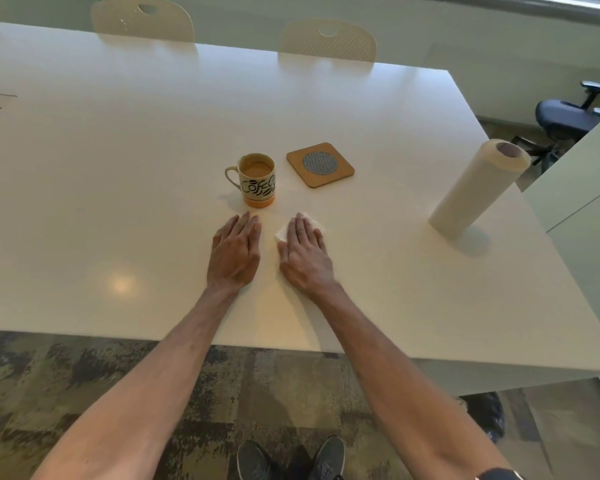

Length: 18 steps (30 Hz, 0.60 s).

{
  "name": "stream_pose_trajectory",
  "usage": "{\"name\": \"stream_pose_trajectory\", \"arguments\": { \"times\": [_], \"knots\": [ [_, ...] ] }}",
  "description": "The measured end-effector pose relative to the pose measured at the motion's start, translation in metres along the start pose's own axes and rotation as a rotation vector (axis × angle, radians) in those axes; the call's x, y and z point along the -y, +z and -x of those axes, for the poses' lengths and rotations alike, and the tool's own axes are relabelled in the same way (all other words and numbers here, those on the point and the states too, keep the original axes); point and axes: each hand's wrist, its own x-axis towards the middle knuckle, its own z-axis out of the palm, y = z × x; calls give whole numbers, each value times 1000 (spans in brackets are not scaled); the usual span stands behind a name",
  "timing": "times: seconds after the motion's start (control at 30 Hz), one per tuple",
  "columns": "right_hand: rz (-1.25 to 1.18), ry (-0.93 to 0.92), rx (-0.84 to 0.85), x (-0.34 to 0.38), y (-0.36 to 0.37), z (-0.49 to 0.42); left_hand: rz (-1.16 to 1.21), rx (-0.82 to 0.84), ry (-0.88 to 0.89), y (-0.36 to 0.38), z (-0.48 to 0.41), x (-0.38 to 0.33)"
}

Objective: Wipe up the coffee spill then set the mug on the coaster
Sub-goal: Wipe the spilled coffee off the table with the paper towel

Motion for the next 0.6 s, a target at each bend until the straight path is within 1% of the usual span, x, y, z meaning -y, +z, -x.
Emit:
{"name": "stream_pose_trajectory", "arguments": {
  "times": [0.13,0.33,0.5,0.6],
  "knots": [
    [22,-110,24,12,11,17,-5,4,3,-1,1,0],
    [49,-187,31,12,19,54,-24,44,26,-4,8,-1],
    [73,-185,-7,-4,24,93,-32,75,36,-7,11,-4],
    [70,-128,-41,-24,25,114,-41,87,35,-7,12,-4]
  ]
}}
